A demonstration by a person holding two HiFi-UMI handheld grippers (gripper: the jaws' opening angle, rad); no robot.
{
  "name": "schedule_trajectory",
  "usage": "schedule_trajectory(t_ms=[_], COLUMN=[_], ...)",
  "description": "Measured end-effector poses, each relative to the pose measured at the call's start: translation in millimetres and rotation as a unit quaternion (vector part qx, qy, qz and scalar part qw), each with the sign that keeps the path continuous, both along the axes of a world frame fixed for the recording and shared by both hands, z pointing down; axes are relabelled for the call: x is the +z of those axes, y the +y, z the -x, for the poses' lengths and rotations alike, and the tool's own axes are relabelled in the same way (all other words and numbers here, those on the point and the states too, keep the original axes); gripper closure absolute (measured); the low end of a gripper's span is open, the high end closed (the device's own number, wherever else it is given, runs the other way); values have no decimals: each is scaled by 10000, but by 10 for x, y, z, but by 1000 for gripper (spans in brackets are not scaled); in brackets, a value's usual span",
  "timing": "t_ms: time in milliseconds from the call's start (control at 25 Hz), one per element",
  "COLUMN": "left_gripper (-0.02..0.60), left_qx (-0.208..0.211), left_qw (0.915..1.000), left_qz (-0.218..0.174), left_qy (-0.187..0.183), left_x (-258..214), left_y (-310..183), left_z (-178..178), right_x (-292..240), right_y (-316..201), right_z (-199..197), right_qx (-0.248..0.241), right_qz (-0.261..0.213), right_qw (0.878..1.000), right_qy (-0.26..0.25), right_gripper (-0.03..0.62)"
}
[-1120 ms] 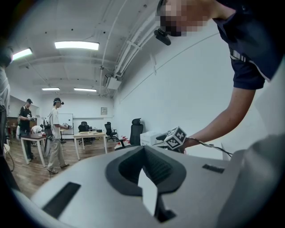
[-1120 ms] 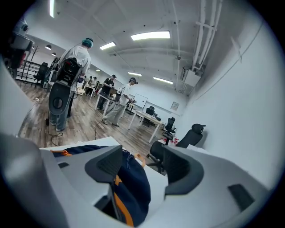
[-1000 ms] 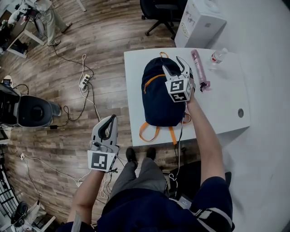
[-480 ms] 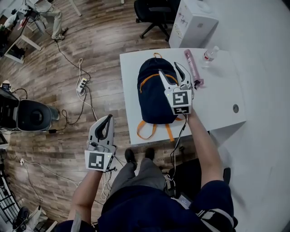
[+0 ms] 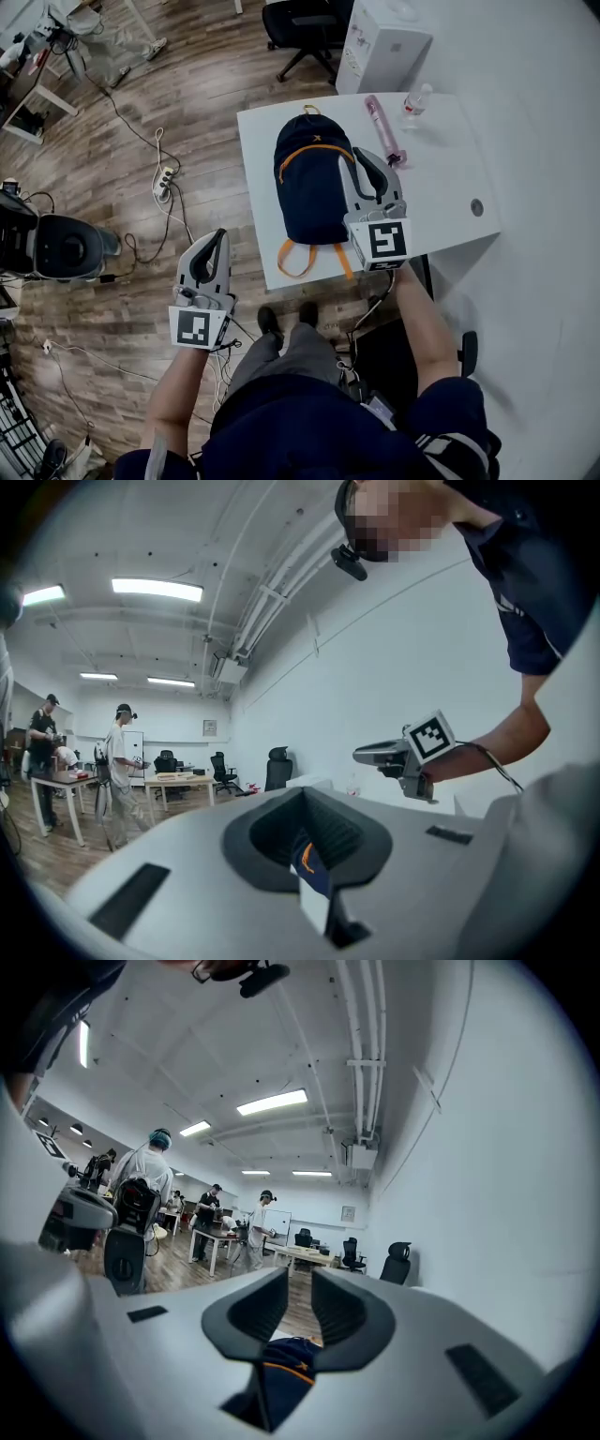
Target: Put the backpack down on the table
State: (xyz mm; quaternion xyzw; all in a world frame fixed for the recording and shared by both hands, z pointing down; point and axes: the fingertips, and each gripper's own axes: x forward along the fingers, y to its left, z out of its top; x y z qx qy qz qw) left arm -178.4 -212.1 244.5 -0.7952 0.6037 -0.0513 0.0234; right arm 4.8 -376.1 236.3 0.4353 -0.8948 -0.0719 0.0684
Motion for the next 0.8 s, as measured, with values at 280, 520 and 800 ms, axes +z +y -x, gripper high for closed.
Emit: schedule_trajectory(t_ms=[280,520,800], left_gripper=[577,577,578], left_qx=[106,159,199], left_qw=[9999,9997,9995], left_qz=[-100,-187,-231], left_qy=[50,55,94], left_x=[-153,-301,-424], left_y=[139,285,471], left_z=[-80,-124,-148], right_x=[-247,-409,-434], right_y=[569,1027,1500], right_z=[-170,-272,-454], right_qx=[36,105,391], right_qz=[-34,7,232], right_qw=[9998,9993,9982], right_qy=[-217,-370,-401], right_gripper=[592,593,592])
